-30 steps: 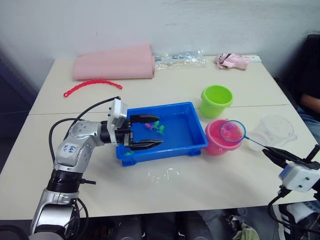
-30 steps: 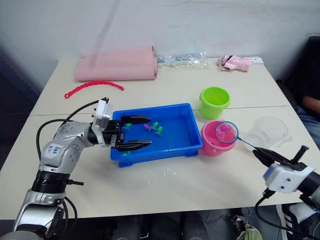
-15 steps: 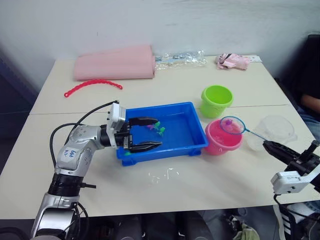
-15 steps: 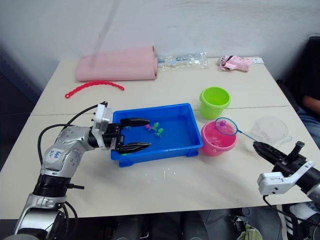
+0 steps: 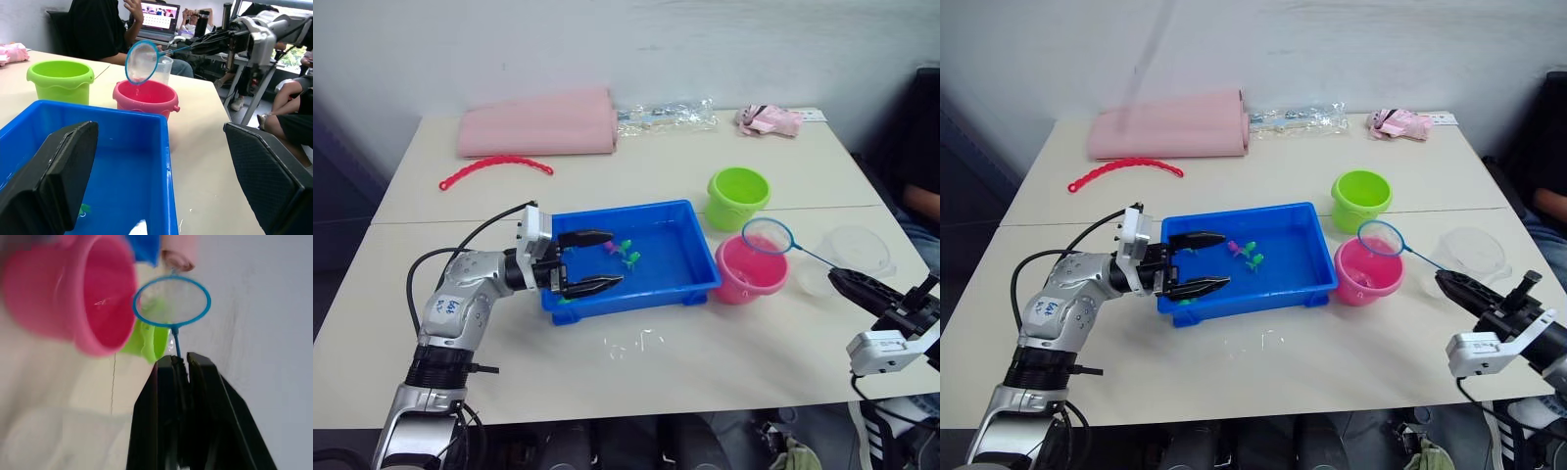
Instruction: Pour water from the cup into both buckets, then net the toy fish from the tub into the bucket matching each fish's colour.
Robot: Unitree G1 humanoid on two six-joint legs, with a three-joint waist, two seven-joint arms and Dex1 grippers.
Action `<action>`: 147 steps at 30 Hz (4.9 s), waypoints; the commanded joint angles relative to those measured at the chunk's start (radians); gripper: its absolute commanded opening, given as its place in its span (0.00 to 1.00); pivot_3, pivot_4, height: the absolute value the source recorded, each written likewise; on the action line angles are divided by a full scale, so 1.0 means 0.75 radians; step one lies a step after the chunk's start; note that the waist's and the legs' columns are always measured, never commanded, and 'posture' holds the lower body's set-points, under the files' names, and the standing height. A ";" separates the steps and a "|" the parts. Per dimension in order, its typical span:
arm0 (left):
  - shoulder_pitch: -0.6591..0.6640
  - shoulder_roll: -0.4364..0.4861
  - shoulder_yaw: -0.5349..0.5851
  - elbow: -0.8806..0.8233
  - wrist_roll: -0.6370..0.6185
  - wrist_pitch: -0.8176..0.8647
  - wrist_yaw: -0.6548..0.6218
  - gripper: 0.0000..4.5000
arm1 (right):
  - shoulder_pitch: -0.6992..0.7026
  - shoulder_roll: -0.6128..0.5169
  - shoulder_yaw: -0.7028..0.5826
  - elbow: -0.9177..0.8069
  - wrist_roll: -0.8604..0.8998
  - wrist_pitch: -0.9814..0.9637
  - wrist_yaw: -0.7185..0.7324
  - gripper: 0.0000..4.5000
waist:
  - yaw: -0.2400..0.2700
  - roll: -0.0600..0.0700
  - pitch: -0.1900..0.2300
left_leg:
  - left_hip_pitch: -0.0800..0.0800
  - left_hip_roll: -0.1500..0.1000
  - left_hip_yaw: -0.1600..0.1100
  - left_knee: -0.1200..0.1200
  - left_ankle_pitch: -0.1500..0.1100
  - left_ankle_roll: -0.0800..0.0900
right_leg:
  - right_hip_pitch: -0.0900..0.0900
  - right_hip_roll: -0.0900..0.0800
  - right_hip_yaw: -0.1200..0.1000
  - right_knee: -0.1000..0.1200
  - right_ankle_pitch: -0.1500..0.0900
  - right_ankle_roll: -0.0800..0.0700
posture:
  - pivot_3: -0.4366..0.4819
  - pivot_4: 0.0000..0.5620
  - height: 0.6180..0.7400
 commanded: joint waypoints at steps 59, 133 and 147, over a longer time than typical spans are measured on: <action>0.255 0.322 0.382 -0.053 -0.039 -0.002 0.056 0.99 | -1.300 0.604 0.987 0.056 0.699 1.997 0.529 0.00 | -0.029 -0.002 0.000 | -0.009 0.002 0.000 0.000 -0.007 0.005 | -0.007 -0.005 -0.012 0.001 -0.001 -0.003 | 0.48 0.27 1.00; -0.175 -0.009 -0.005 0.123 -0.009 -0.046 -0.180 0.99 | 0.091 0.117 -0.263 -0.119 -0.325 0.006 0.218 0.00 | 0.010 -0.003 0.000 | -0.004 -0.003 -0.002 0.000 -0.001 -0.001 | -0.002 0.000 -0.009 -0.001 -0.001 -0.002 | 0.48 0.27 1.00; -0.164 0.003 0.012 0.126 -0.006 -0.058 -0.166 0.99 | -0.065 -0.083 -0.221 -0.095 -0.615 -0.151 -0.083 0.00 | 0.010 -0.003 0.000 | -0.003 -0.002 -0.002 0.000 0.000 -0.001 | -0.002 0.000 -0.007 0.000 -0.001 -0.002 | 0.48 0.27 1.00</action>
